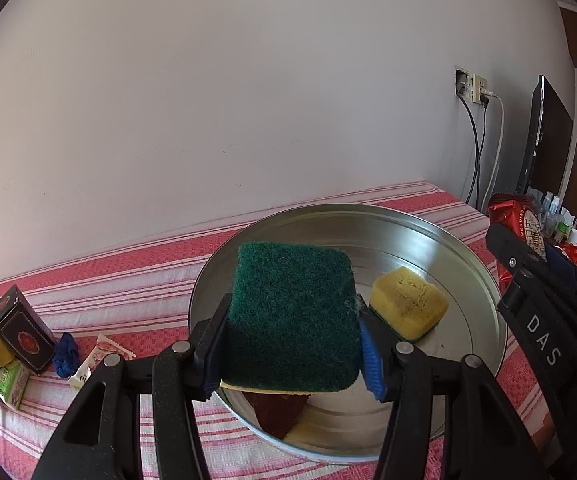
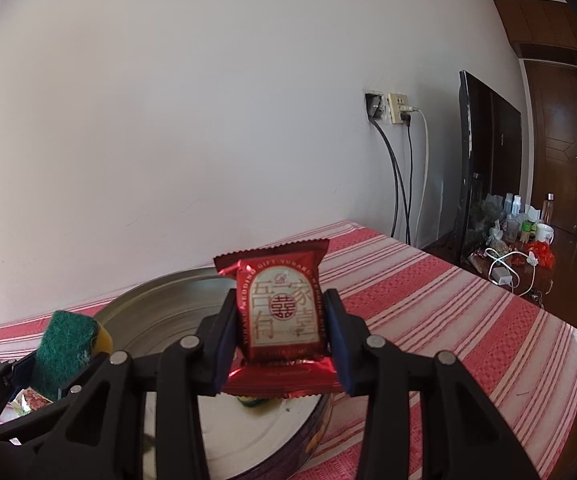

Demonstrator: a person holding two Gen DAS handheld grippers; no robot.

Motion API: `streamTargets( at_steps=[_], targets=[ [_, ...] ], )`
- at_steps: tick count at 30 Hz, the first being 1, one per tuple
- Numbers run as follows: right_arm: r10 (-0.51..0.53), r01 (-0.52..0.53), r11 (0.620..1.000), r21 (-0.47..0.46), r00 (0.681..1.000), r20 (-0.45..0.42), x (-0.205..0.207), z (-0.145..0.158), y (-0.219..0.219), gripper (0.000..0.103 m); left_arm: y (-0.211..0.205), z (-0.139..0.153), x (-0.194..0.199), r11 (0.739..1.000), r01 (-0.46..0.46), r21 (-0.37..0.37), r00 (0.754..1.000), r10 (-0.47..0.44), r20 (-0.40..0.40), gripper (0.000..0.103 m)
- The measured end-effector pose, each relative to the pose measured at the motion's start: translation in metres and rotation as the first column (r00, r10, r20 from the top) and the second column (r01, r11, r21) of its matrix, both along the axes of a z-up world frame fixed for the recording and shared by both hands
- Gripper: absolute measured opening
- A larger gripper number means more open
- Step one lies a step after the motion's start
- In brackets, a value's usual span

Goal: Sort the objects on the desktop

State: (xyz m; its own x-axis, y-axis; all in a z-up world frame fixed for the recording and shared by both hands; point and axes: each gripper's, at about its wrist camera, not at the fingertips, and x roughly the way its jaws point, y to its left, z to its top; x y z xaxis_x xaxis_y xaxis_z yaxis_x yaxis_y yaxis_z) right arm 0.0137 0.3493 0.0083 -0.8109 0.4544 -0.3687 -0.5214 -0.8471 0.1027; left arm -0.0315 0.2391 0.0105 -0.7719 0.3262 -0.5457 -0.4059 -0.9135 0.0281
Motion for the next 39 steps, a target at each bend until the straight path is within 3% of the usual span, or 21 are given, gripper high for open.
streamTargets(
  at_steps=[6, 16, 20, 23, 25, 27, 30, 33, 39],
  targets=[
    [-0.008, 0.008, 1.0, 0.001, 1.0, -0.017, -0.007, -0.006, 0.01, 0.041, 0.01, -0.003, -0.012, 1.0, 0.003, -0.004, 1.0, -0.003, 0.018, 0.057],
    [0.013, -0.014, 1.0, 0.009, 0.999, 0.052, -0.023, -0.021, 0.011, 0.041, 0.015, -0.013, -0.026, 0.999, -0.012, -0.033, 0.999, 0.014, 0.036, 0.057],
    [0.005, -0.008, 0.998, 0.062, 0.998, 0.063, -0.024, -0.023, 0.003, 0.041, 0.02, -0.014, -0.02, 0.998, -0.02, -0.065, 0.999, 0.017, -0.034, 0.059],
    [0.007, -0.012, 0.997, 0.081, 0.998, 0.059, -0.023, -0.024, 0.0, 0.042, 0.017, -0.016, -0.02, 0.998, -0.033, -0.05, 0.998, 0.03, -0.046, 0.059],
    [0.006, -0.012, 0.995, 0.098, 0.999, 0.053, -0.023, -0.024, -0.004, 0.042, 0.016, -0.019, -0.02, 0.998, -0.045, -0.04, 0.997, 0.042, -0.071, 0.064],
    [-0.003, -0.003, 0.992, 0.125, 0.999, 0.05, -0.022, -0.024, -0.007, 0.043, 0.013, -0.022, -0.02, 0.996, -0.077, -0.043, 0.992, 0.072, -0.101, 0.078],
    [0.007, -0.01, 0.992, 0.127, 1.0, 0.028, -0.02, -0.022, -0.008, 0.049, 0.005, -0.021, -0.019, 0.995, -0.099, -0.029, 0.987, 0.095, -0.127, 0.086],
    [0.011, -0.013, 0.995, 0.102, 1.0, 0.019, -0.019, -0.021, -0.003, 0.057, -0.002, -0.02, -0.018, 0.993, -0.114, -0.009, 0.985, 0.112, -0.132, 0.089],
    [0.024, -0.026, 0.994, 0.103, 0.999, 0.023, -0.02, -0.02, -0.003, 0.058, -0.006, -0.021, -0.016, 0.992, -0.129, -0.005, 0.98, 0.127, -0.151, 0.089]
  ],
)
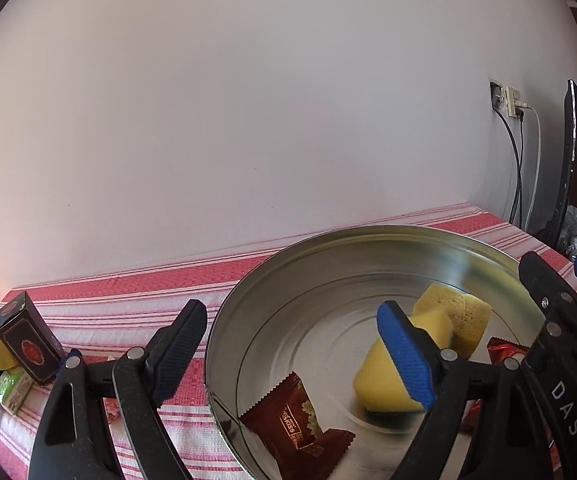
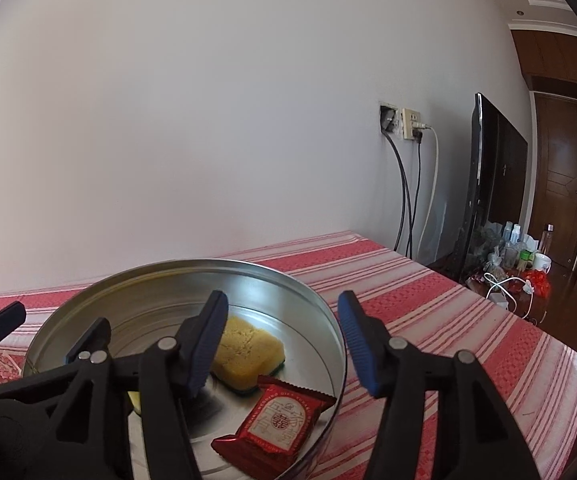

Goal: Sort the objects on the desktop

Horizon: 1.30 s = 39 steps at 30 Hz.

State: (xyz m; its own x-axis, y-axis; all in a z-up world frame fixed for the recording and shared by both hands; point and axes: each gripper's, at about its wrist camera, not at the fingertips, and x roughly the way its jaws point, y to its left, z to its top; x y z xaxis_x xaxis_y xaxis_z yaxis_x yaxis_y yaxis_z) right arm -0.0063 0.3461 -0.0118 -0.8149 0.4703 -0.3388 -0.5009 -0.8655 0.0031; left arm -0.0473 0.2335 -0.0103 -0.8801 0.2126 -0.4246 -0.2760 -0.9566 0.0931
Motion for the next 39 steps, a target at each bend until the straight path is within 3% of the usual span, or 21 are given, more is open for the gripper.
streamTargets(
  at_steps=[13, 39],
  targets=[
    [0.025, -0.025, 1.0, -0.011, 1.0, -0.003, 0.0002, -0.0002, -0.0024, 0.058, -0.0073, 0.0019, -0.0021, 0.999, -0.024, 0.034, 1.0, 0.024, 0.012, 0.089],
    [0.014, -0.014, 1.0, -0.005, 1.0, -0.007, 0.0024, -0.0006, -0.0006, 0.06, -0.0037, -0.0016, 0.0024, 0.999, -0.034, 0.024, 0.999, 0.035, -0.03, 0.089]
  ],
)
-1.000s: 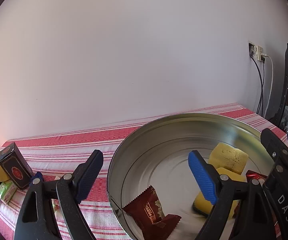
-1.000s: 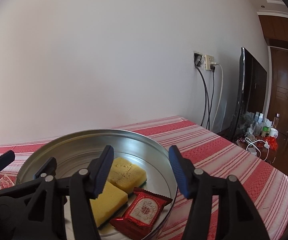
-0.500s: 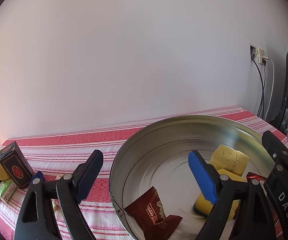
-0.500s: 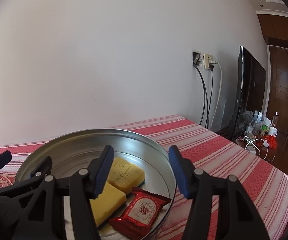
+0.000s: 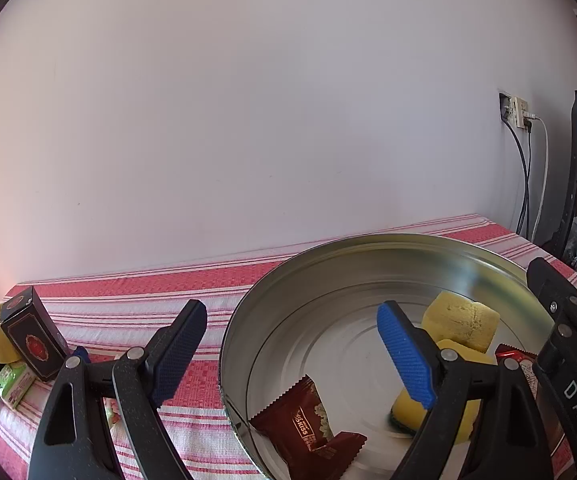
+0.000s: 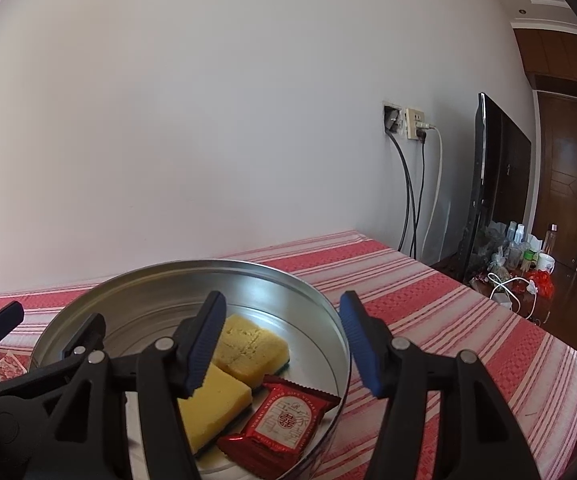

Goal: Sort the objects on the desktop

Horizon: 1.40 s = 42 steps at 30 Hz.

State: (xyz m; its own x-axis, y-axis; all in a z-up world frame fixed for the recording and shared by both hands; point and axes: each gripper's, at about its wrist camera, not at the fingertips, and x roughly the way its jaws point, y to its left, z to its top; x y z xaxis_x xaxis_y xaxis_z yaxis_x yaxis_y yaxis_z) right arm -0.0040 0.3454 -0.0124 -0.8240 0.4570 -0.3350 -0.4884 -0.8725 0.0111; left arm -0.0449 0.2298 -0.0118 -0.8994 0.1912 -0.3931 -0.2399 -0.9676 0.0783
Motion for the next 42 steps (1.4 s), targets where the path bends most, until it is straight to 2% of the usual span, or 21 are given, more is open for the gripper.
streamTargets(
  at_steps=[8, 19, 21, 31, 42],
  targets=[
    [0.0, 0.0, 1.0, 0.005, 1.0, 0.009, -0.001, -0.002, -0.002, 0.061, 0.0, 0.0, 0.001, 1.0, 0.0, -0.008, 1.0, 0.0, -0.01, 0.089],
    [-0.007, 0.007, 1.0, 0.021, 1.0, 0.005, -0.001, -0.001, -0.005, 0.063, -0.007, 0.0, 0.001, 1.0, 0.002, 0.021, 1.0, -0.002, -0.006, 0.089],
    [-0.007, 0.007, 1.0, 0.014, 1.0, -0.004, 0.0, 0.001, -0.004, 0.066, -0.007, 0.0, 0.001, 1.0, 0.002, 0.022, 1.0, -0.002, -0.001, 0.089],
    [0.006, -0.007, 0.999, -0.036, 1.0, -0.014, 0.009, 0.011, -0.003, 0.067, -0.01, 0.007, 0.002, 0.999, 0.019, 0.049, 1.0, -0.019, 0.003, 0.089],
    [-0.027, 0.026, 0.999, -0.024, 1.0, -0.013, 0.02, 0.007, -0.006, 0.069, -0.015, 0.006, 0.01, 0.998, 0.029, 0.049, 1.0, -0.028, -0.008, 0.089]
  ],
)
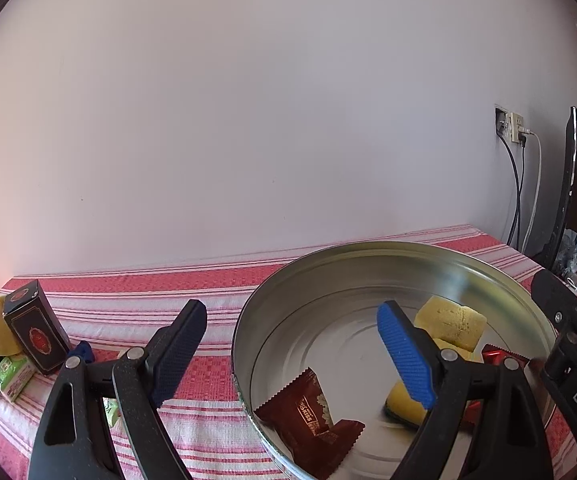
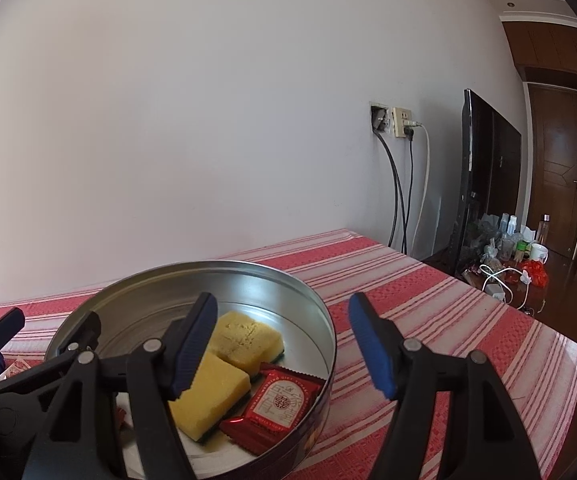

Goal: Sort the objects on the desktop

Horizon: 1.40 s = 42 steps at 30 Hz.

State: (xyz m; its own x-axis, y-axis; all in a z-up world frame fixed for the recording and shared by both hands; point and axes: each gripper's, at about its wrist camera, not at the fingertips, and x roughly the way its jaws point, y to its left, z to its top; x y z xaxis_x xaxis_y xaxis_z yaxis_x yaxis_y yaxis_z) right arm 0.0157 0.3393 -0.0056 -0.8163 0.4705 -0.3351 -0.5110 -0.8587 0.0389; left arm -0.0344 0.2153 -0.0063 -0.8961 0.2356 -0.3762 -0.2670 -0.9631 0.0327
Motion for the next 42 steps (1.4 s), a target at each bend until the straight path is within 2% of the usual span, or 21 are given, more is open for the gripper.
streamTargets(
  at_steps=[11, 32, 42],
  targets=[
    [0.009, -0.009, 0.999, 0.041, 1.0, 0.01, 0.009, 0.006, -0.02, 0.071, -0.012, -0.002, 0.003, 1.0, -0.015, 0.023, 1.0, 0.014, 0.016, 0.089],
    [0.035, -0.035, 0.999, 0.042, 0.999, 0.001, 0.03, 0.021, -0.047, 0.075, -0.049, 0.006, 0.03, 1.0, -0.005, 0.031, 1.0, 0.005, 0.0, 0.089],
    [0.062, -0.062, 0.997, 0.055, 0.998, 0.0, 0.029, 0.022, -0.069, 0.077, -0.064, 0.01, 0.028, 0.999, -0.016, 0.051, 1.0, 0.016, 0.002, 0.089]
  ],
)
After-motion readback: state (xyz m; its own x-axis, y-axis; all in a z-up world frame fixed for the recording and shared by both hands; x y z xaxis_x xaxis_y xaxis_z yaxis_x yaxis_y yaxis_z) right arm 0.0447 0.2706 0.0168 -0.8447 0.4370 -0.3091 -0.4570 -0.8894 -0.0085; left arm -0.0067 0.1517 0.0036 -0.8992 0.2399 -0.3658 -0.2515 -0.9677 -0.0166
